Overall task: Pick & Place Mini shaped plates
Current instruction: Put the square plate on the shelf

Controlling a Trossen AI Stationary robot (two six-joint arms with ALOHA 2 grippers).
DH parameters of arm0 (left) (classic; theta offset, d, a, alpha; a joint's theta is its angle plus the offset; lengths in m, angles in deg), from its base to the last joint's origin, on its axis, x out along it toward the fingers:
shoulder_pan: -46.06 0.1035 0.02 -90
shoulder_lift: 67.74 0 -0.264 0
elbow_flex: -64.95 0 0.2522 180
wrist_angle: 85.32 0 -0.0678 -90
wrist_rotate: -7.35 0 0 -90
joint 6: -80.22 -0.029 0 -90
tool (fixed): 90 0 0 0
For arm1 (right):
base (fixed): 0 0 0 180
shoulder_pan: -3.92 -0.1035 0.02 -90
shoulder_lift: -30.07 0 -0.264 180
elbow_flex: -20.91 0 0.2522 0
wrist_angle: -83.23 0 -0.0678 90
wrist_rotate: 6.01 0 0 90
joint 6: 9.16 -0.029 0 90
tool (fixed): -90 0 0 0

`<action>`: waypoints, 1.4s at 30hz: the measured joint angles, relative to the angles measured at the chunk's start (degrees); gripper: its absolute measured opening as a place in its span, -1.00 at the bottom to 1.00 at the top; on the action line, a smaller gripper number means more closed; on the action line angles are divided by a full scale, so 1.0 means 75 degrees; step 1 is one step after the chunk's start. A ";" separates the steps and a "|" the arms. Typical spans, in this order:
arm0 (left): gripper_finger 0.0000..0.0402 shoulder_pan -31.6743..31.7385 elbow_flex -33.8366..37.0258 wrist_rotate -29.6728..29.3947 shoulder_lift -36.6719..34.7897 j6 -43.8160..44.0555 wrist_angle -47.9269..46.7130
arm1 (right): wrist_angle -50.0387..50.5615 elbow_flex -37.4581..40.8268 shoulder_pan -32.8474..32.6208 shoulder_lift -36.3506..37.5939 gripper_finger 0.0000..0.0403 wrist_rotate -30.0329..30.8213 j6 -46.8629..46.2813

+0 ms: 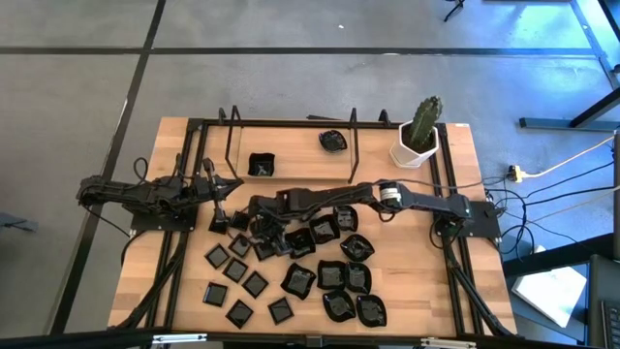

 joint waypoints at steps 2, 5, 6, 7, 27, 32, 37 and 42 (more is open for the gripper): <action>-0.96 0.0001 0.0000 0.0000 0.0000 0.0004 0.0001 | 0.0030 0.0000 0.0053 0.0126 -0.98 -0.0040 -0.0143; -0.96 0.0001 0.0000 0.0003 0.0000 0.0003 -0.0002 | 0.0153 0.0000 0.0112 0.0303 -0.96 -0.0172 -0.0191; -0.97 0.0001 0.0000 0.0000 0.0000 0.0006 0.0001 | 0.0199 0.0000 0.0126 0.0383 -0.96 -0.0219 -0.0194; -0.97 0.0001 0.0000 0.0003 0.0000 0.0003 -0.0002 | 0.0256 0.0000 0.0129 0.0461 -0.96 -0.0267 -0.0194; -0.96 0.0001 0.0000 0.0006 -0.0003 0.0204 0.0026 | 0.1344 -0.0023 0.1039 0.3661 -0.97 -0.3800 -0.1944; -0.97 0.0001 0.0000 0.0006 -0.0003 0.0204 0.0042 | 0.1409 -0.0026 0.1585 0.4142 -0.97 -0.3736 -0.2423; -0.98 0.0001 0.0000 -0.0004 -0.0003 0.0204 0.0056 | 0.1653 -0.0026 0.2072 0.4275 -0.96 -0.3594 -0.2391; -0.96 -0.0002 0.0000 -0.0009 -0.0003 0.0202 0.0058 | 0.1838 -0.0023 0.2423 0.4266 -0.96 -0.2795 -0.2172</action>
